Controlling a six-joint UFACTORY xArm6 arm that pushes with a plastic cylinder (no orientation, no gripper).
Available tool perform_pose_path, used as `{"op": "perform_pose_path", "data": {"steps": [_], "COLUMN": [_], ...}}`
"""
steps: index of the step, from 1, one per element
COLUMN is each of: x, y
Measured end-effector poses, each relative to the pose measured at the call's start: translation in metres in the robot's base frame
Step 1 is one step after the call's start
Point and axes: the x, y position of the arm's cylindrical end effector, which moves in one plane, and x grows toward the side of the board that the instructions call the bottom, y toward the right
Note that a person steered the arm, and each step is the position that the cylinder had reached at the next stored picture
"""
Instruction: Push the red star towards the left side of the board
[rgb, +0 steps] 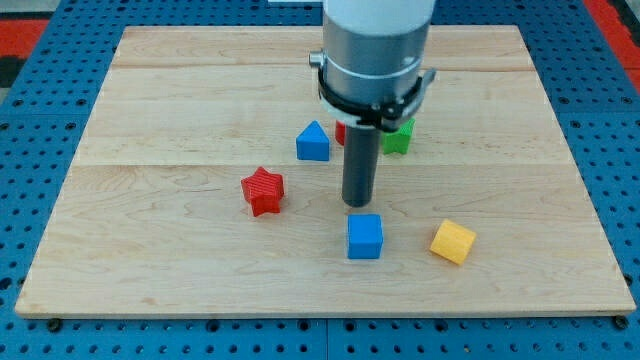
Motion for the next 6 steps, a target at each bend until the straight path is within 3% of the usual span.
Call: {"op": "perform_pose_path", "data": {"steps": [1,4,6], "x": [-0.007,-0.059,-0.030], "y": [-0.075,-0.161,-0.166]}}
